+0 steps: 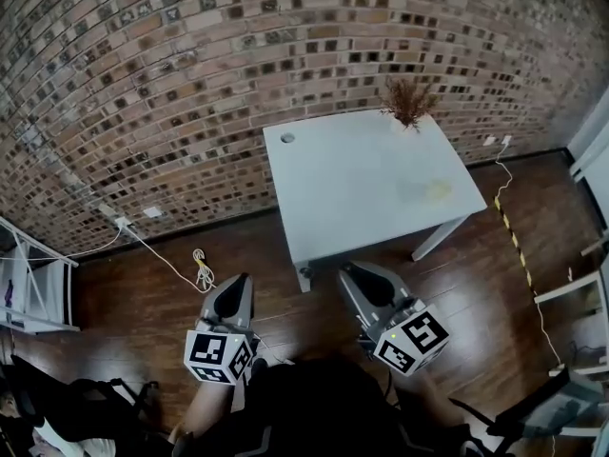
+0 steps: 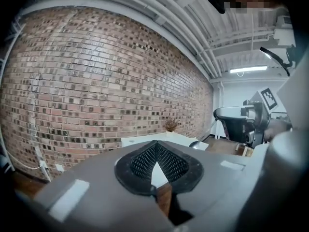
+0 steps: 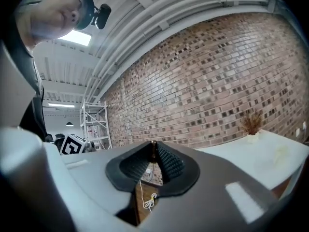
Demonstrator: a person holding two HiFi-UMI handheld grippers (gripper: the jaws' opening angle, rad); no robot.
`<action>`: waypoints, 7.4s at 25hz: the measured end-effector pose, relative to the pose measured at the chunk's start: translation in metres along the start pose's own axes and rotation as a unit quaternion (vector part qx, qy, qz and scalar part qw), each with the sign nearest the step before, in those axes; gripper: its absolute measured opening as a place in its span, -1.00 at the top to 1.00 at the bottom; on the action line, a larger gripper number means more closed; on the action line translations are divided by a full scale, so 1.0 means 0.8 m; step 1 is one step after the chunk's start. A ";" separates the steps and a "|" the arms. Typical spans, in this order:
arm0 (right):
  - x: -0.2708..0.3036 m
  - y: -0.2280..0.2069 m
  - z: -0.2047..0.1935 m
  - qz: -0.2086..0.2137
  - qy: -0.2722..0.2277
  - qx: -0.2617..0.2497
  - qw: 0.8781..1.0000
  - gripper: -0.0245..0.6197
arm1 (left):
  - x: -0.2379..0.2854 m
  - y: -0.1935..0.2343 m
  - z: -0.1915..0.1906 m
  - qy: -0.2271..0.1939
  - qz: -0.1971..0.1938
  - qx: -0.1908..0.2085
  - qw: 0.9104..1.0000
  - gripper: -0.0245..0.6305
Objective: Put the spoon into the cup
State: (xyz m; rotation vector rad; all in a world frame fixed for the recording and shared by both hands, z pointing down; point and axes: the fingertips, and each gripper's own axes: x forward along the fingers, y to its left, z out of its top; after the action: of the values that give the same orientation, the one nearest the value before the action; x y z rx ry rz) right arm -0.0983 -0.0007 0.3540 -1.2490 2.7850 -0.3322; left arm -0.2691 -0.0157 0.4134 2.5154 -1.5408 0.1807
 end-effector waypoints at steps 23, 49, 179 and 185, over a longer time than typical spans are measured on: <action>-0.069 -0.171 0.027 -0.009 -0.003 0.024 1.000 0.78 | 0.127 -0.129 0.021 0.001 -0.013 0.008 1.000 0.94; 0.037 -0.377 0.081 -0.070 0.013 0.015 0.997 0.78 | 0.385 -0.124 0.033 0.023 -0.086 -0.013 0.996 0.94; -0.089 -0.790 -0.030 -0.047 0.093 0.049 0.993 0.68 | 0.605 -0.369 -0.064 0.127 0.010 -0.008 0.992 0.94; -0.104 -0.755 0.008 -0.038 0.065 0.035 0.997 0.72 | 0.576 -0.375 -0.045 0.099 0.002 -0.005 0.995 0.94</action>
State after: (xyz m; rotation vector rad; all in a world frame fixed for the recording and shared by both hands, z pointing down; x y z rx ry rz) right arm 0.3987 -0.3298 0.4814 -1.3680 2.8086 -0.5304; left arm 0.2069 -0.2745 0.5125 2.4043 -1.4640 0.4084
